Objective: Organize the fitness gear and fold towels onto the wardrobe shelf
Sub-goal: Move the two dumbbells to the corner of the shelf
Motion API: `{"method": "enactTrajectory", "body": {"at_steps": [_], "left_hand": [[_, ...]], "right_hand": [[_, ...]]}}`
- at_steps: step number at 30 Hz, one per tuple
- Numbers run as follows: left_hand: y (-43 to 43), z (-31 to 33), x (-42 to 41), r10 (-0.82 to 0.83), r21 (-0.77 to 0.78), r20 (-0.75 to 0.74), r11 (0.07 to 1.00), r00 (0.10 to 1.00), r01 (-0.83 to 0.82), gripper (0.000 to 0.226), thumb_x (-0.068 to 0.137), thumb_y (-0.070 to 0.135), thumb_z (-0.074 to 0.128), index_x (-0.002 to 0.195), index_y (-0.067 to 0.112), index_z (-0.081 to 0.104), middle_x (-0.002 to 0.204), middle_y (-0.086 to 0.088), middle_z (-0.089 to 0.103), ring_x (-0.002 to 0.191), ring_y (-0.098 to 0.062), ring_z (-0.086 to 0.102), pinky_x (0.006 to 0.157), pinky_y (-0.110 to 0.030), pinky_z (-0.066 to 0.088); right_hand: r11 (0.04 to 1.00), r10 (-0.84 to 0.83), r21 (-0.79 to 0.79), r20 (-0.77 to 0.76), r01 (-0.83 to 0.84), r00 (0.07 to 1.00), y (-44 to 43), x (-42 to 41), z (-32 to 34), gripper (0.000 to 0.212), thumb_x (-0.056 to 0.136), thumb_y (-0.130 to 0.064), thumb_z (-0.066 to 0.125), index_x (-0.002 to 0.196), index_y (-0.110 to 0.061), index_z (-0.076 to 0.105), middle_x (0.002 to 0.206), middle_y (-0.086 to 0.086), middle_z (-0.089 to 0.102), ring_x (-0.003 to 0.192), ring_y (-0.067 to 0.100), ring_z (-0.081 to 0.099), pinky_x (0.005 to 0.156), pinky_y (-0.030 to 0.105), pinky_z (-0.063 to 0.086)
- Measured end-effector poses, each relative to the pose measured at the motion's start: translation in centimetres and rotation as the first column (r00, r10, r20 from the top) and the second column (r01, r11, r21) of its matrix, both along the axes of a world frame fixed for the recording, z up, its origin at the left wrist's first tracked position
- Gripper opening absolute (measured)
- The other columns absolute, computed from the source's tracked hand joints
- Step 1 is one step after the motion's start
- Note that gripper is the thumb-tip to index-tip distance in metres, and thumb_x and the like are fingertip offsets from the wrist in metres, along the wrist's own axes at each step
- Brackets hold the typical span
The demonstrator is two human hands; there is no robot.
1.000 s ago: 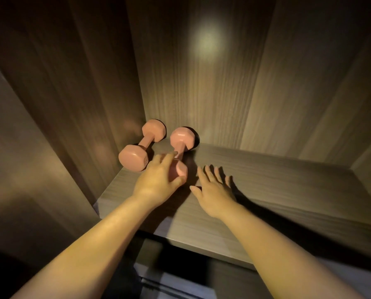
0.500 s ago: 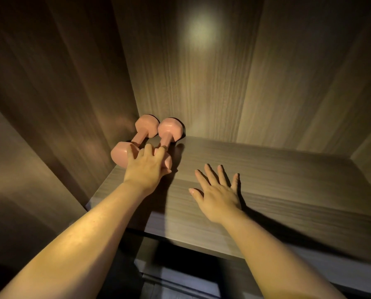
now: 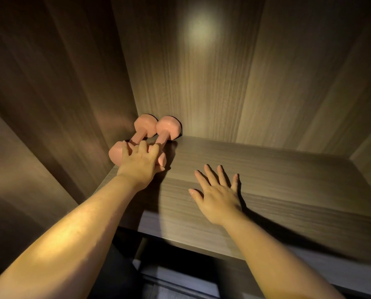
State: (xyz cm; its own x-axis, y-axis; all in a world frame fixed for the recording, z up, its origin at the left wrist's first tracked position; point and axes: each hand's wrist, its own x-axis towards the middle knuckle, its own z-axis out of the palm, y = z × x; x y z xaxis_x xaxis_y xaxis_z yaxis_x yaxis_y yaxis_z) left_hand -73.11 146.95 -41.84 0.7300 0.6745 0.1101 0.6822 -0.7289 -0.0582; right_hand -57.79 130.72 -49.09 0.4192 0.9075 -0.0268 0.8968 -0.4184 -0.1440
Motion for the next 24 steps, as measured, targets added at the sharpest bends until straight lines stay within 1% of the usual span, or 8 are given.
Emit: {"method": "enactTrajectory", "body": {"at_steps": [4, 13, 17, 19, 20, 21, 23, 24], "left_hand": [[-0.1, 0.1, 0.1, 0.02, -0.009, -0.003, 1.0, 1.0, -0.02, 0.059, 0.094, 0.044, 0.053, 0.142, 0.022, 0.025, 0.137, -0.012, 0.039, 0.127, -0.032, 0.039, 0.11, -0.062, 0.018], [0.0, 0.0, 0.1, 0.016, -0.025, -0.003, 1.0, 1.0, -0.016, 0.057, 0.095, 0.041, 0.052, 0.141, 0.02, 0.026, 0.133, -0.012, 0.039, 0.124, -0.032, 0.041, 0.111, -0.066, 0.015], [0.2, -0.2, 0.1, 0.015, -0.015, 0.006, 1.0, 1.0, -0.015, 0.059, 0.095, 0.042, 0.052, 0.143, 0.02, 0.026, 0.136, -0.013, 0.038, 0.128, -0.033, 0.038, 0.111, -0.066, 0.014], [0.1, -0.2, 0.3, 0.037, -0.007, -0.001, 0.999, 0.999, -0.037, 0.059, 0.095, 0.044, 0.05, 0.143, 0.021, 0.025, 0.141, -0.014, 0.035, 0.132, -0.034, 0.034, 0.111, -0.067, 0.016], [-0.2, -0.1, 0.4, 0.06, -0.003, -0.006, 0.998, 0.998, -0.06, 0.061, 0.096, 0.046, 0.048, 0.145, 0.021, 0.022, 0.146, -0.016, 0.031, 0.137, -0.035, 0.029, 0.11, -0.067, 0.016], [-0.6, 0.0, 0.5, 0.092, -0.004, -0.009, 0.996, 0.996, -0.092, 0.066, 0.096, 0.049, 0.045, 0.149, 0.021, 0.016, 0.153, -0.017, 0.022, 0.142, -0.036, 0.021, 0.111, -0.068, 0.014], [-2.2, 0.3, 0.6, 0.162, -0.013, -0.002, 0.987, 0.987, -0.162, 0.077, 0.097, 0.055, 0.039, 0.154, 0.022, -0.002, 0.162, -0.013, -0.001, 0.148, -0.036, 0.001, 0.112, -0.066, 0.007], [-3.1, 0.4, 0.6, 0.191, -0.021, 0.019, 0.982, 0.981, -0.19, 0.082, 0.096, 0.058, 0.037, 0.154, 0.023, -0.009, 0.162, -0.011, -0.007, 0.148, -0.036, -0.004, 0.113, -0.065, 0.005]], "right_hand": [[1.0, -0.002, 0.01, -0.011, 0.002, 1.0, -0.1, -0.2, 0.3, 0.066, 0.093, -0.066, 0.006, 0.153, -0.038, 0.001, 0.162, -0.006, -0.01, 0.148, 0.028, -0.016, 0.111, 0.066, -0.011], [1.0, -0.007, 0.017, -0.01, 0.007, 1.0, -0.2, -0.2, 0.2, 0.065, 0.094, -0.065, 0.008, 0.153, -0.038, 0.003, 0.162, -0.006, -0.009, 0.148, 0.028, -0.014, 0.112, 0.066, -0.01], [1.0, -0.013, 0.017, -0.005, 0.013, 1.0, 0.0, -0.1, 0.2, 0.067, 0.092, -0.067, 0.005, 0.152, -0.039, 0.002, 0.162, -0.006, -0.009, 0.148, 0.029, -0.015, 0.111, 0.066, -0.011], [1.0, -0.013, -0.008, 0.003, 0.013, 1.0, 0.0, -0.2, 0.3, 0.067, 0.092, -0.067, 0.005, 0.153, -0.039, 0.001, 0.162, -0.005, -0.009, 0.148, 0.029, -0.015, 0.111, 0.066, -0.011], [1.0, -0.014, -0.028, 0.001, 0.014, 1.0, 0.0, -0.2, 0.4, 0.066, 0.093, -0.066, 0.005, 0.153, -0.039, 0.001, 0.162, -0.005, -0.009, 0.148, 0.03, -0.015, 0.111, 0.067, -0.011], [0.999, -0.013, -0.051, -0.016, 0.012, 1.0, 0.0, -0.2, 0.6, 0.066, 0.094, -0.066, 0.007, 0.153, -0.038, 0.001, 0.162, -0.004, -0.01, 0.147, 0.03, -0.017, 0.111, 0.067, -0.011], [0.993, -0.01, -0.115, -0.106, -0.002, 0.994, 0.0, 0.0, 1.7, 0.065, 0.096, -0.065, 0.013, 0.153, -0.038, 0.0, 0.162, -0.004, -0.014, 0.146, 0.029, -0.022, 0.111, 0.066, -0.014], [0.99, -0.021, -0.139, -0.162, -0.002, 0.987, 0.1, 0.2, 2.5, 0.065, 0.096, -0.063, 0.017, 0.153, -0.038, 0.0, 0.161, -0.004, -0.015, 0.145, 0.028, -0.023, 0.111, 0.065, -0.015]]}}
